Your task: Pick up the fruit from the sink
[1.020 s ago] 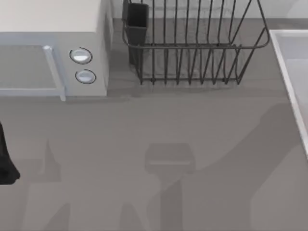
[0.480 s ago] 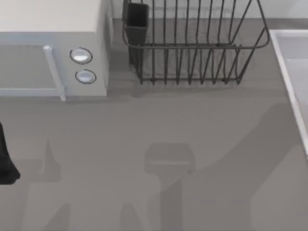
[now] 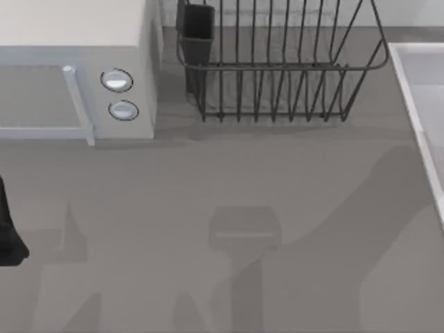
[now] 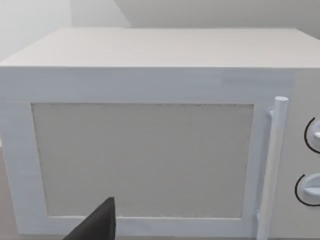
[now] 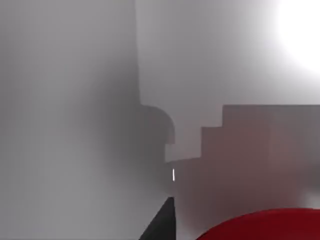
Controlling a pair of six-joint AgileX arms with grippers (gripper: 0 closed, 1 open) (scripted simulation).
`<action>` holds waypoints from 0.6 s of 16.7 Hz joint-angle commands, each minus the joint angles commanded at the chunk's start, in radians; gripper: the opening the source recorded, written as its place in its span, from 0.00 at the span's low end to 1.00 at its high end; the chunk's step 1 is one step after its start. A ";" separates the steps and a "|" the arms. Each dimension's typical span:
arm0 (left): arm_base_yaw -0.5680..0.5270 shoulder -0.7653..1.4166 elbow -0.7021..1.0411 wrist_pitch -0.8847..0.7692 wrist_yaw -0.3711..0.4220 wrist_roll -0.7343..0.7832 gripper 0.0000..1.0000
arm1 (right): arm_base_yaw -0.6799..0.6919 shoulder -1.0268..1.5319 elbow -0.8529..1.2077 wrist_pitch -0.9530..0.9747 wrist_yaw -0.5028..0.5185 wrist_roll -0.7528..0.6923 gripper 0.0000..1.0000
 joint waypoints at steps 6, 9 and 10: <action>0.000 0.000 0.000 0.000 0.000 0.000 1.00 | -0.004 -0.045 0.290 -0.349 -0.001 -0.004 0.00; 0.000 0.000 0.000 0.000 0.000 0.000 1.00 | -0.005 -0.087 0.468 -0.593 -0.001 -0.006 0.00; 0.000 0.000 0.000 0.000 0.000 0.000 1.00 | -0.005 -0.101 0.523 -0.664 -0.002 -0.006 0.00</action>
